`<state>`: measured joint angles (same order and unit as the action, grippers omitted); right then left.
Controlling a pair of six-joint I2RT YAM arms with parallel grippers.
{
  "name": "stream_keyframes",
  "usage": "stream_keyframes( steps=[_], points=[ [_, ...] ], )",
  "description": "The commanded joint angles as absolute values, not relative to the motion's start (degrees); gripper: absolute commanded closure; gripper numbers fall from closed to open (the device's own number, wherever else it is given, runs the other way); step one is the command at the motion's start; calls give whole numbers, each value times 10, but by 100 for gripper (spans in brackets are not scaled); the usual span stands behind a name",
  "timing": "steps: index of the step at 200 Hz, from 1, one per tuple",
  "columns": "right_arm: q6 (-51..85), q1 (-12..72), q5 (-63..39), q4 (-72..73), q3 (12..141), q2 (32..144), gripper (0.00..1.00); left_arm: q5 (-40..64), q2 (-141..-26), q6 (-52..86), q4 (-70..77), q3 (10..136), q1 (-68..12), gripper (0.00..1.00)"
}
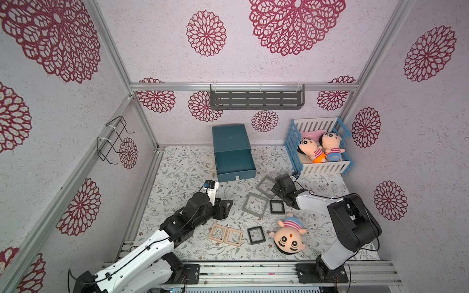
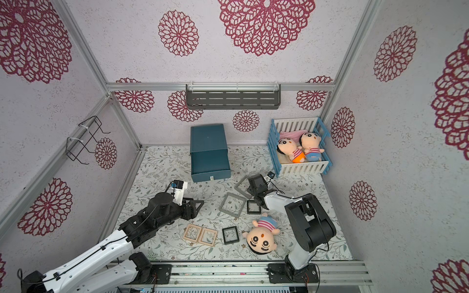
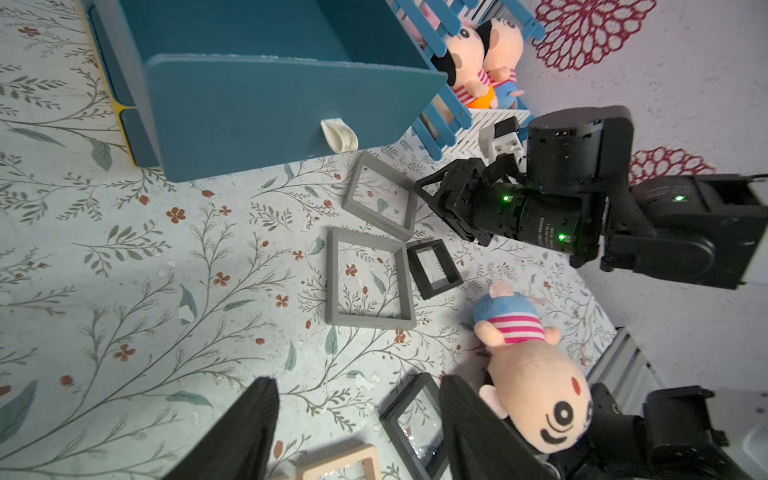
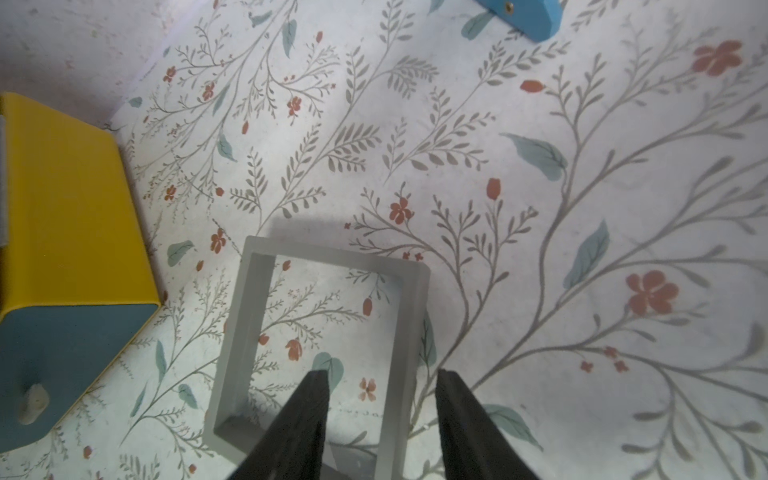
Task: Place the brooch boxes into the drawer by color
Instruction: Pick up the brooch box from the center of the board.
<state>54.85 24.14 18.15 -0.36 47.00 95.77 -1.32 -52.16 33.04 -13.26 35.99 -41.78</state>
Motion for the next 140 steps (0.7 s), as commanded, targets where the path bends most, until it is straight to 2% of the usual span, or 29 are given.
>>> stream_keyframes(
  steps=[1, 50, 140],
  points=[
    [561, 240, 178, 1, 498, 969, 52, -50, -539, 317, -94, 380, -430, 32],
    [569, 239, 166, -30, 518, 990, 59, -45, -555, 318, -93, 393, -433, 32],
    [593, 240, 144, -105, 547, 1022, 62, -39, -557, 320, -104, 404, -433, 32]
  ],
)
